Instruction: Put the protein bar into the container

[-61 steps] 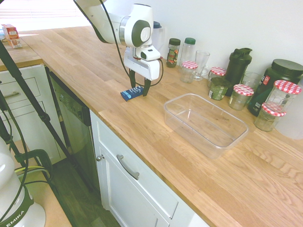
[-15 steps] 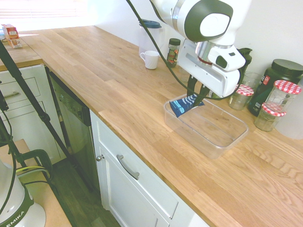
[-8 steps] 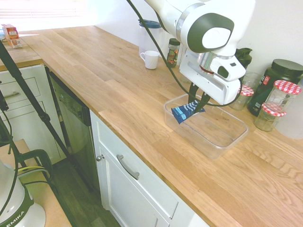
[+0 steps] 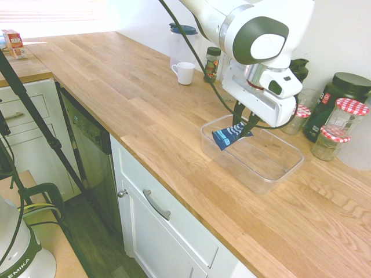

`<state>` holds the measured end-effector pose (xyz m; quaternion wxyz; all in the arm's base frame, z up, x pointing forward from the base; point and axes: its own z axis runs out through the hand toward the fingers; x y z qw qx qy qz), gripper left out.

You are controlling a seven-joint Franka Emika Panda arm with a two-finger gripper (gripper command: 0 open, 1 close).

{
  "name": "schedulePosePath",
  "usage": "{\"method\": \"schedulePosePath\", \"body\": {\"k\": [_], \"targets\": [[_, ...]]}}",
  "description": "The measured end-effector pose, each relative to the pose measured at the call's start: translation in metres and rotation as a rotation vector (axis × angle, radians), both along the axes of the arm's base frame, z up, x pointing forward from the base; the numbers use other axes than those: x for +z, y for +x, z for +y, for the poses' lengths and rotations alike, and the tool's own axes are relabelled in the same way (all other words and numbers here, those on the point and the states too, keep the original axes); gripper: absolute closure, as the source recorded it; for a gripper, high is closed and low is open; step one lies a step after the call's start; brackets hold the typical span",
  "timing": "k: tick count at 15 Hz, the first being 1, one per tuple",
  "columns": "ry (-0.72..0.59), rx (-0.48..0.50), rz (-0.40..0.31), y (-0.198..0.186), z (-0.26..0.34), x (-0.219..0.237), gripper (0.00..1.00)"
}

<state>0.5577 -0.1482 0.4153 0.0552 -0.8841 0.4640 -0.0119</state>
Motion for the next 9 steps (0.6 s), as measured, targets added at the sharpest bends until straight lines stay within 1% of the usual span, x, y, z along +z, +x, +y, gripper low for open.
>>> {"method": "schedulePosePath", "body": {"k": [6,7,9], "targets": [[-0.001,0.008,-0.001,0.005,0.005,0.005,0.00],[-0.001,0.010,-0.005,0.005,0.004,0.011,0.00],[-0.008,0.025,-0.034,-0.002,0.000,0.035,0.00]]}}
